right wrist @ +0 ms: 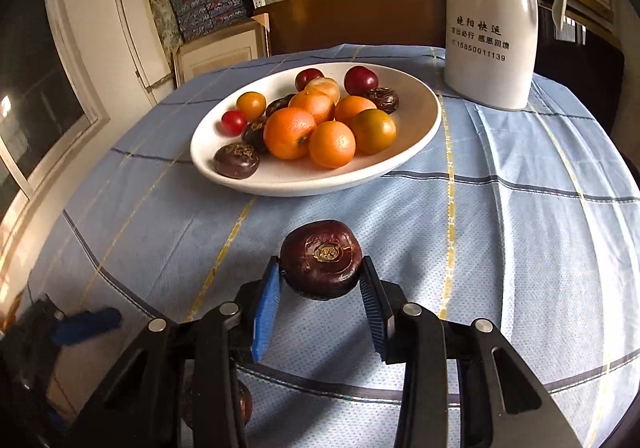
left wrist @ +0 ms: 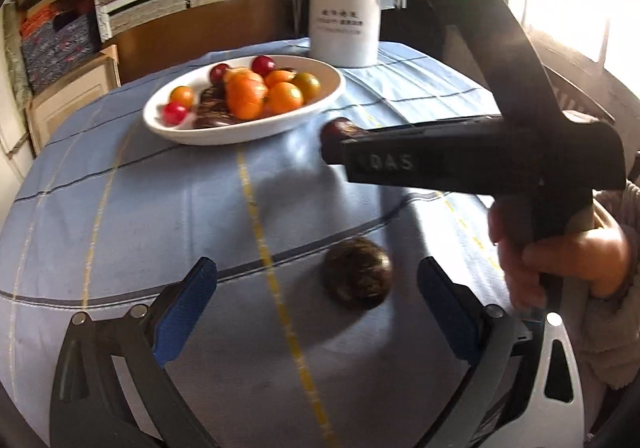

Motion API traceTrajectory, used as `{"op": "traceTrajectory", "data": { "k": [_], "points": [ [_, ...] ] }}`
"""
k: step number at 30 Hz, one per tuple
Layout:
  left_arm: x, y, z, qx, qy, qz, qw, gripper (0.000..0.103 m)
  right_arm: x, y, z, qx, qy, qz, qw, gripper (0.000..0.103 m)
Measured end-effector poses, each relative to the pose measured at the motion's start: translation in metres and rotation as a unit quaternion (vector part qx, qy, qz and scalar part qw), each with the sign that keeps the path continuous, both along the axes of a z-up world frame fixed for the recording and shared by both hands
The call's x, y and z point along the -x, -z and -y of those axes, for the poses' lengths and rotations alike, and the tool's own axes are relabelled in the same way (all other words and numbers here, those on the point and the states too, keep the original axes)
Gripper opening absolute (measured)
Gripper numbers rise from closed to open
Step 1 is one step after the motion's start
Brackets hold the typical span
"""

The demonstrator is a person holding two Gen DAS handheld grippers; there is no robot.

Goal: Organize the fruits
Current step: 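Grasp a brown date with the right tool while the left grasps the last date, then place the date on the plate with the right tool while the left places its date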

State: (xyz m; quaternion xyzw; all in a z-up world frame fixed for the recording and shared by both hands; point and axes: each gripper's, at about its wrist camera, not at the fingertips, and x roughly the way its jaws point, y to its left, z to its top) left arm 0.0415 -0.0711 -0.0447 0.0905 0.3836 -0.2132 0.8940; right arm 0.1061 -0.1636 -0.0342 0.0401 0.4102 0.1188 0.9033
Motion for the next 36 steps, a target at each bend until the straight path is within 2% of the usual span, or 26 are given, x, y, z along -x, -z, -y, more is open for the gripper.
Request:
{"op": "traceTrajectory", "data": {
  "k": [1,2,3,4,5,8,10,16,20,25,28,30,31,36],
  "points": [
    [-0.002,0.002,0.002,0.005,0.004,-0.010,0.9999,0.098,0.001,-0.001,0.001,-0.003,0.000,0.001,1.000,0.040],
    [-0.005,0.005,0.004,0.009,0.010,-0.022,0.9997,0.088,0.001,-0.002,0.001,-0.004,0.000,0.002,1.000,0.040],
    [-0.006,0.008,0.007,0.011,0.016,-0.034,0.9992,0.076,0.002,-0.003,0.002,-0.006,0.000,0.003,1.000,0.040],
    [-0.009,0.013,0.009,0.012,0.023,-0.052,0.9983,0.054,0.002,-0.003,0.002,-0.007,0.000,0.004,1.000,0.040],
    [-0.010,0.016,0.011,0.013,0.026,-0.063,0.9976,0.052,0.002,-0.003,0.003,-0.008,0.001,0.005,1.000,0.040],
    [-0.009,0.016,0.013,0.015,0.025,-0.060,0.9978,0.049,0.002,-0.004,0.006,-0.014,0.005,0.004,1.000,0.040],
    [-0.007,0.016,0.015,0.017,0.032,-0.059,0.9976,0.043,0.002,-0.003,0.008,-0.017,0.006,0.003,1.000,0.040],
    [-0.008,0.011,0.002,0.034,0.012,-0.053,0.9980,0.042,0.005,-0.003,0.010,-0.017,0.008,0.004,1.000,0.040],
    [-0.007,0.001,-0.015,0.016,-0.032,-0.013,0.9993,0.042,0.016,0.001,0.008,-0.011,0.009,0.003,1.000,0.040],
    [-0.009,-0.019,-0.047,0.047,-0.061,0.002,0.9970,0.042,0.054,-0.002,0.002,0.003,-0.004,0.024,1.000,0.040],
    [-0.017,-0.039,-0.063,0.043,-0.071,0.016,0.9964,0.042,0.072,-0.007,0.000,-0.001,-0.021,0.027,0.999,0.040],
    [-0.025,-0.057,-0.069,0.038,-0.076,0.030,0.9960,0.042,0.073,-0.026,0.004,-0.010,-0.020,0.040,0.999,0.040],
    [-0.033,-0.078,-0.073,0.038,-0.079,0.046,0.9951,0.042,0.072,-0.041,0.007,-0.015,-0.018,0.051,0.998,0.040],
    [-0.072,-0.163,-0.071,0.042,-0.080,0.108,0.9900,0.042,0.056,-0.150,0.026,-0.032,-0.005,0.140,0.990,0.040]
  ]
}}
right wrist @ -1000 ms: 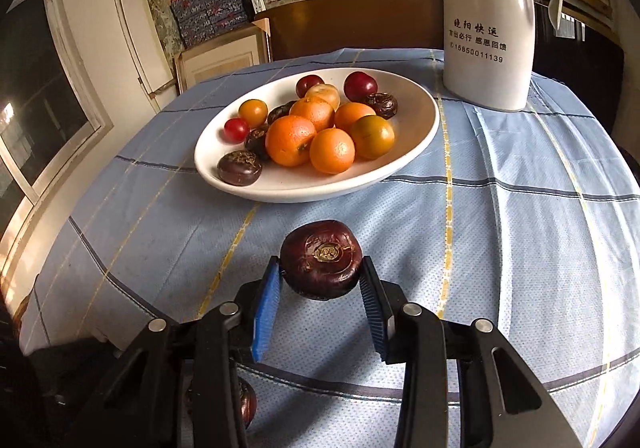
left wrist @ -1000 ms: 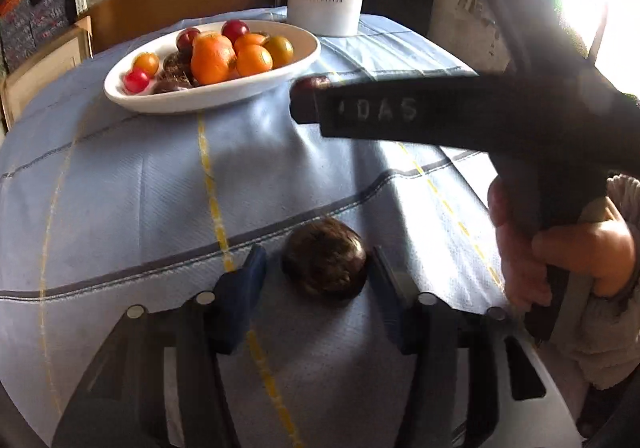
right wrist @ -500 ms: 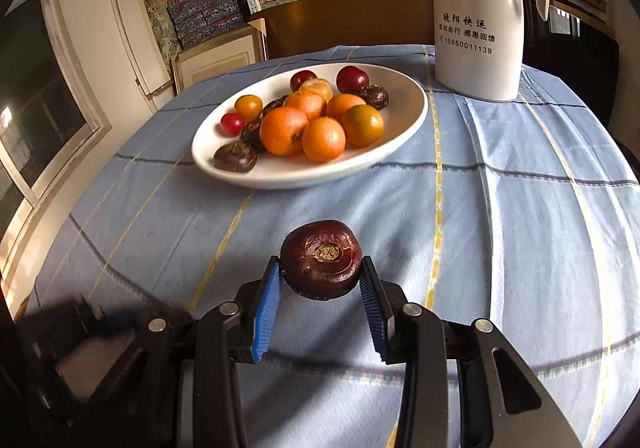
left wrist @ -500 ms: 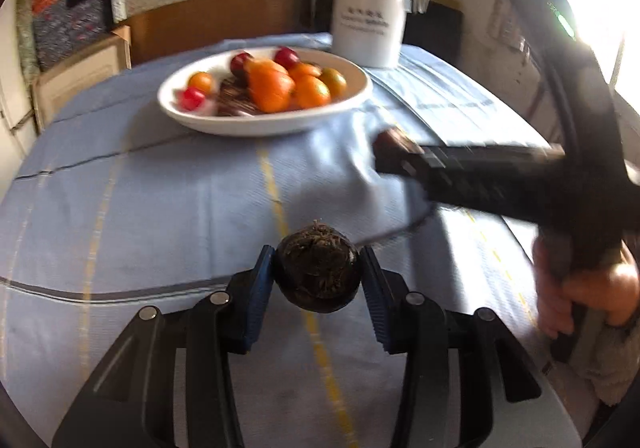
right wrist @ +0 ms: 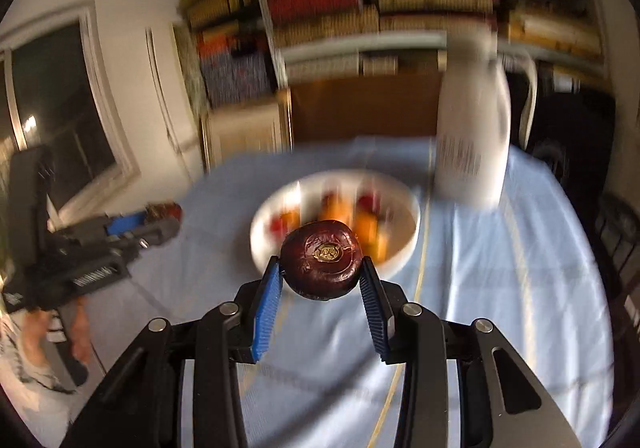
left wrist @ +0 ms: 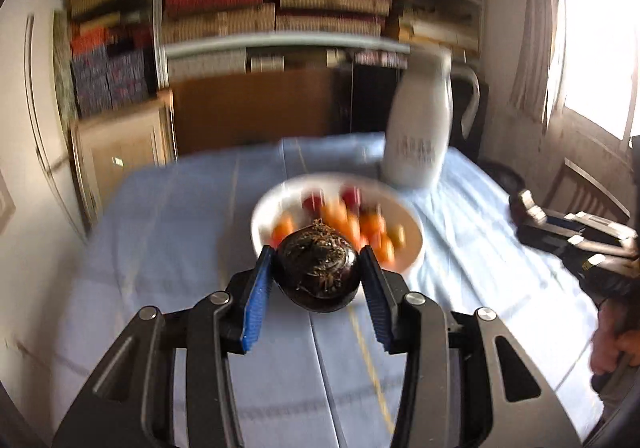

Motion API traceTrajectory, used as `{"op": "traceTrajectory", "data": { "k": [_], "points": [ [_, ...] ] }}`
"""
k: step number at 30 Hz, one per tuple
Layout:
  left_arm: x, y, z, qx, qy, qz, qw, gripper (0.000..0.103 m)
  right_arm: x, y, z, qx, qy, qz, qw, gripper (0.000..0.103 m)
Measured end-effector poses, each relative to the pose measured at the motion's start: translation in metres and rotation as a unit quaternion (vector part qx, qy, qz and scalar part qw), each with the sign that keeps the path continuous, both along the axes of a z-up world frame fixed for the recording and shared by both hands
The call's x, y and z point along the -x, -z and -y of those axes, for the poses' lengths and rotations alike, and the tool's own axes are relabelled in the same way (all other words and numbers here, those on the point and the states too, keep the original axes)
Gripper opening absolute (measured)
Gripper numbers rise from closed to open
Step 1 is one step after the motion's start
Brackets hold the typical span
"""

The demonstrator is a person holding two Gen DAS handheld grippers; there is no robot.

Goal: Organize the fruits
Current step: 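Place the date on the plate with the right tool while the left places its date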

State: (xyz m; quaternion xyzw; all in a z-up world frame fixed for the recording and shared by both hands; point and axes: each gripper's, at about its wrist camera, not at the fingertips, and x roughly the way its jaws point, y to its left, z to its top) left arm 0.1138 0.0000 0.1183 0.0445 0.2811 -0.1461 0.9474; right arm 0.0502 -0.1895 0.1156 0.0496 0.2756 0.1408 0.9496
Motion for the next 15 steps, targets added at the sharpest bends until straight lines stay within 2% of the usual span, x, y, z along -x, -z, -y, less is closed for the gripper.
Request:
{"op": "traceTrajectory", "data": {
  "k": [3,6,9,15],
  "points": [
    [-0.027,-0.031,0.006,-0.003,-0.002,0.020,0.9998,0.042,-0.016,-0.051,0.007,0.001,0.008,0.044,0.999,0.040],
    [-0.063,-0.036,0.017,-0.006,-0.002,0.017,0.9998,0.042,-0.044,-0.065,0.009,0.006,0.018,0.053,0.998,0.040],
    [-0.105,-0.009,0.026,-0.001,-0.002,-0.013,0.9999,0.042,-0.089,-0.037,0.007,0.012,0.023,0.019,0.999,0.040],
    [-0.174,0.087,0.035,0.011,-0.008,-0.097,0.9952,0.042,-0.182,0.070,-0.008,0.017,0.023,-0.095,0.995,0.040]
  ]
}}
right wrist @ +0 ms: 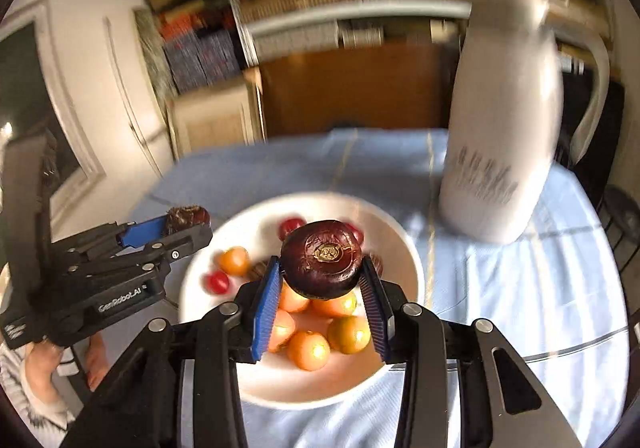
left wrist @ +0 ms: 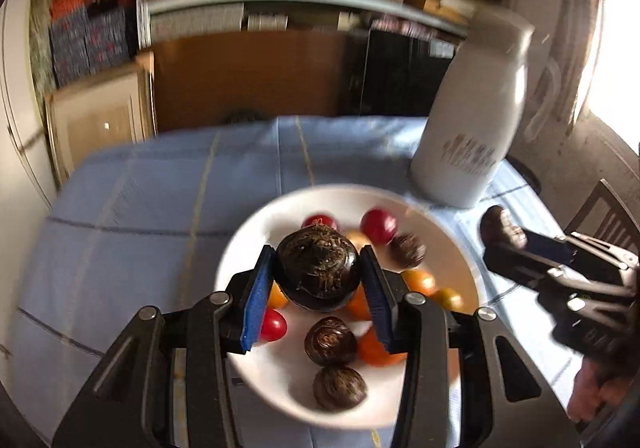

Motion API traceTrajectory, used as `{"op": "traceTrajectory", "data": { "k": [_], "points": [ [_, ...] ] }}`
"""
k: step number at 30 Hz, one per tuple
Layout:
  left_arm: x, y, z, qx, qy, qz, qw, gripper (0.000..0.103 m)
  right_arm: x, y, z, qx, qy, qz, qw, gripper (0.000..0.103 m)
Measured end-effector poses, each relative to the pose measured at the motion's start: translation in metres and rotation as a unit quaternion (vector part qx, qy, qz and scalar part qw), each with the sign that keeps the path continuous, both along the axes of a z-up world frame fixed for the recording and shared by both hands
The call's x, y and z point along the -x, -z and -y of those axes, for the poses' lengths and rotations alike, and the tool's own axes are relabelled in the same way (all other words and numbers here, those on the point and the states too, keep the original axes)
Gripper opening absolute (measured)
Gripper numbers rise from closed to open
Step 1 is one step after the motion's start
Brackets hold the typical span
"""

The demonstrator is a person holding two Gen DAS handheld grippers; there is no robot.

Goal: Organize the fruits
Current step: 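Place the date on the plate with the right tool while the left places its date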

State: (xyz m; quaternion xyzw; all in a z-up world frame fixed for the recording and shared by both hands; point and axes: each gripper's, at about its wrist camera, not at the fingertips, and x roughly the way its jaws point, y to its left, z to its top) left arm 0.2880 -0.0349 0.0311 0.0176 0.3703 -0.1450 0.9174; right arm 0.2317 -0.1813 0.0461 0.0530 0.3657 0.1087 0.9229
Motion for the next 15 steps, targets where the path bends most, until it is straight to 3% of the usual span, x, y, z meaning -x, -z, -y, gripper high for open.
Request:
{"op": "traceTrajectory", "data": {
  "k": [7,9,13,15],
  "points": [
    [-0.027,0.047,0.004,0.004,-0.001,-0.030,0.9996,0.043,-0.040,0.048,-0.008,-0.007,0.007,-0.040,0.999,0.040],
    [-0.026,0.048,0.008,-0.015,-0.005,-0.008,0.9998,0.043,-0.047,0.055,-0.009,-0.005,0.009,-0.044,0.999,0.040],
    [-0.025,0.050,0.013,-0.020,-0.004,0.006,0.9998,0.066,-0.049,0.066,-0.011,-0.001,0.010,-0.048,0.999,0.040],
    [-0.023,0.051,0.015,-0.026,-0.007,0.014,0.9995,0.066,-0.054,0.070,-0.011,0.002,0.014,-0.049,0.999,0.041]
  ]
}}
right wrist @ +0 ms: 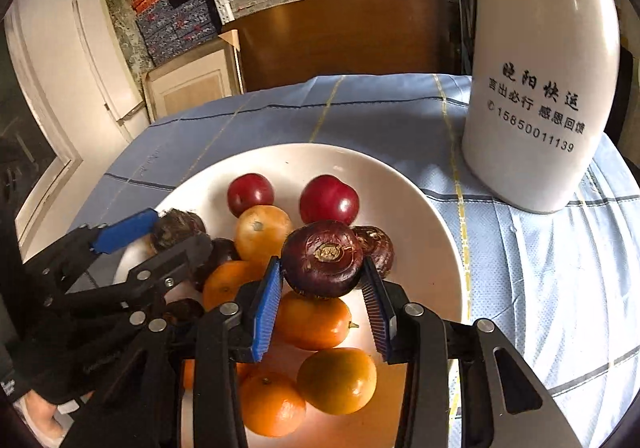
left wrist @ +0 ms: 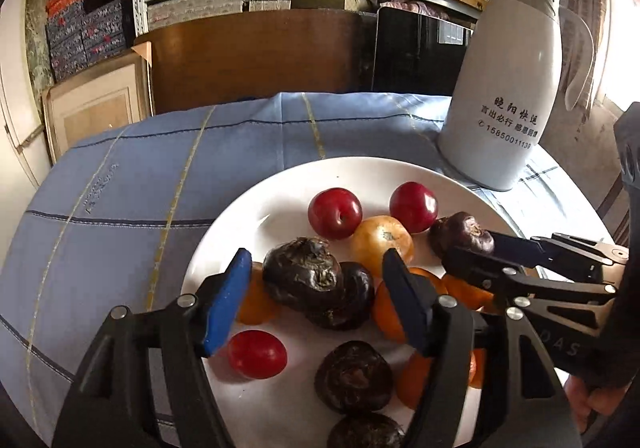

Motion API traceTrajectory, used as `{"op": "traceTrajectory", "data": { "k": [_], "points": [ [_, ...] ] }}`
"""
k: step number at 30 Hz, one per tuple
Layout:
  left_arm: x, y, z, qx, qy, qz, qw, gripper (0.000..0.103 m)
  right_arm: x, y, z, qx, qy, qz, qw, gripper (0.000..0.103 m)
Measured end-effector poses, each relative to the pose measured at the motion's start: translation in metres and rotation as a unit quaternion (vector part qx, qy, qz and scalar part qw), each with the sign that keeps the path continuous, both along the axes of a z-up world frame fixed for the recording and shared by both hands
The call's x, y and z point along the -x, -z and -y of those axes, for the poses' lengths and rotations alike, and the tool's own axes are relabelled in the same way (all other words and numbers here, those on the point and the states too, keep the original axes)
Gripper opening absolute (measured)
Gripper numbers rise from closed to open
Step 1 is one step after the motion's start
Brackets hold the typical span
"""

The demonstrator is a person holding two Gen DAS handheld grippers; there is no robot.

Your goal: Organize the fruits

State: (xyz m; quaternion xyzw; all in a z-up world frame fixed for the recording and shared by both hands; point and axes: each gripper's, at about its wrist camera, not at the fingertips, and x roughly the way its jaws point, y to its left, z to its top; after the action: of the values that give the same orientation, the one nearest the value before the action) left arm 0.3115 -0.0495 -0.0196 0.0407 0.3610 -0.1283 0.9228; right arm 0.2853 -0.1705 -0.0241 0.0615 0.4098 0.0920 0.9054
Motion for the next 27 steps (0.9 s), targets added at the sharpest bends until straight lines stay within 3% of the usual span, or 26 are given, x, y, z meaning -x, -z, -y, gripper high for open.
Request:
{"op": "traceTrajectory", "data": {
  "k": [3,5,8,16,22,27],
  "points": [
    [0.003,0.001,0.000,-0.005,-0.004,0.008,0.9999,0.070,0.001,0.002,0.001,0.001,0.002,-0.001,1.000,0.041],
    [0.005,-0.001,-0.004,-0.006,-0.017,0.014,0.9997,0.082,0.003,0.001,0.002,0.000,0.005,0.001,1.000,0.042],
    [0.017,-0.006,-0.010,0.000,-0.028,0.033,0.9991,0.087,0.010,-0.004,0.004,-0.003,0.010,0.008,1.000,0.049],
    [0.072,-0.037,-0.013,-0.032,-0.047,0.093,0.9940,0.095,0.061,-0.038,0.000,0.014,0.012,0.057,0.998,0.055],
    [0.125,-0.077,-0.020,-0.023,-0.055,0.135,0.9891,0.098,0.114,-0.081,-0.002,0.016,0.010,0.107,0.994,0.058],
    [0.166,-0.100,-0.024,-0.027,-0.062,0.155,0.9856,0.098,0.165,-0.110,0.000,0.006,0.014,0.151,0.988,0.075]
  ]
}}
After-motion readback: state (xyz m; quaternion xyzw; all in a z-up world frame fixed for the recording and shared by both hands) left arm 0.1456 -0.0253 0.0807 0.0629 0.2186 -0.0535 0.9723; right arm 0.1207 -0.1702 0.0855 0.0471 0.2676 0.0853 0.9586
